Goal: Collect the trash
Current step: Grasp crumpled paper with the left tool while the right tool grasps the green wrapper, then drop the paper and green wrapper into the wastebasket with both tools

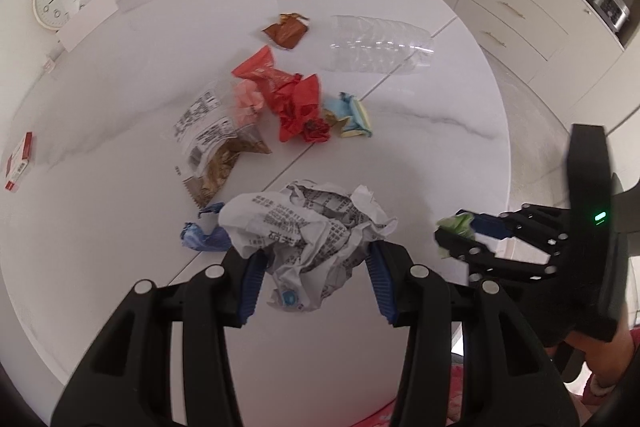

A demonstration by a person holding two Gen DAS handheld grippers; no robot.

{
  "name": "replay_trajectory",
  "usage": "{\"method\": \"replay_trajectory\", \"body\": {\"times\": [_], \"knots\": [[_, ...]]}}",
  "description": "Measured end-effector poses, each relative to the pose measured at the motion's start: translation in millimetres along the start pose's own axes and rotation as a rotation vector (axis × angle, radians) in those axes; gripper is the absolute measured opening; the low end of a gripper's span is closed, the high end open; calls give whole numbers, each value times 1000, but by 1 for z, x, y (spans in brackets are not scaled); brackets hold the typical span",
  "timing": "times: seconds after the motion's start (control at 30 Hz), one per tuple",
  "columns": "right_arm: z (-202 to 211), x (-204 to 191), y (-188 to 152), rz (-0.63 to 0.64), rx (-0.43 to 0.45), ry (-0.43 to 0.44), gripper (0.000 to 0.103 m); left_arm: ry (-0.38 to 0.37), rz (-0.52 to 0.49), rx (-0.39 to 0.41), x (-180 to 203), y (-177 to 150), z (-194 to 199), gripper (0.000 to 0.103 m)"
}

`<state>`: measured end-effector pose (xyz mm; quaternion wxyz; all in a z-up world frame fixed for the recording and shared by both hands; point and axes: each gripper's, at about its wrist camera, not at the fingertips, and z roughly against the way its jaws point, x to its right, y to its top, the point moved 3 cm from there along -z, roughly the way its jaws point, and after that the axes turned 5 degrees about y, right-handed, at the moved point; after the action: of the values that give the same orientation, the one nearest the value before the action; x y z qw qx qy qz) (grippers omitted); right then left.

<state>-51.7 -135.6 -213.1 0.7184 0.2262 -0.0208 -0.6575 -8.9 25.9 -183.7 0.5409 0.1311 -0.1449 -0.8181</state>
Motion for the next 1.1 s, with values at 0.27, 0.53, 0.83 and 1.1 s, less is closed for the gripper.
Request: {"method": "replay_trajectory", "body": {"times": [0.27, 0.53, 0.83, 1.1], "knots": [[77, 83, -41, -173, 120, -114, 29, -44, -104, 11, 53, 4, 7, 46], [22, 171, -108, -369, -27, -138, 63, -79, -229, 22, 116, 12, 14, 46], [93, 217, -138, -472, 104, -257, 93, -179, -372, -18, 212, 15, 6, 46], [158, 245, -157, -532, 201, -299, 96, -287, -436, -147, 291, 3, -28, 52]]}}
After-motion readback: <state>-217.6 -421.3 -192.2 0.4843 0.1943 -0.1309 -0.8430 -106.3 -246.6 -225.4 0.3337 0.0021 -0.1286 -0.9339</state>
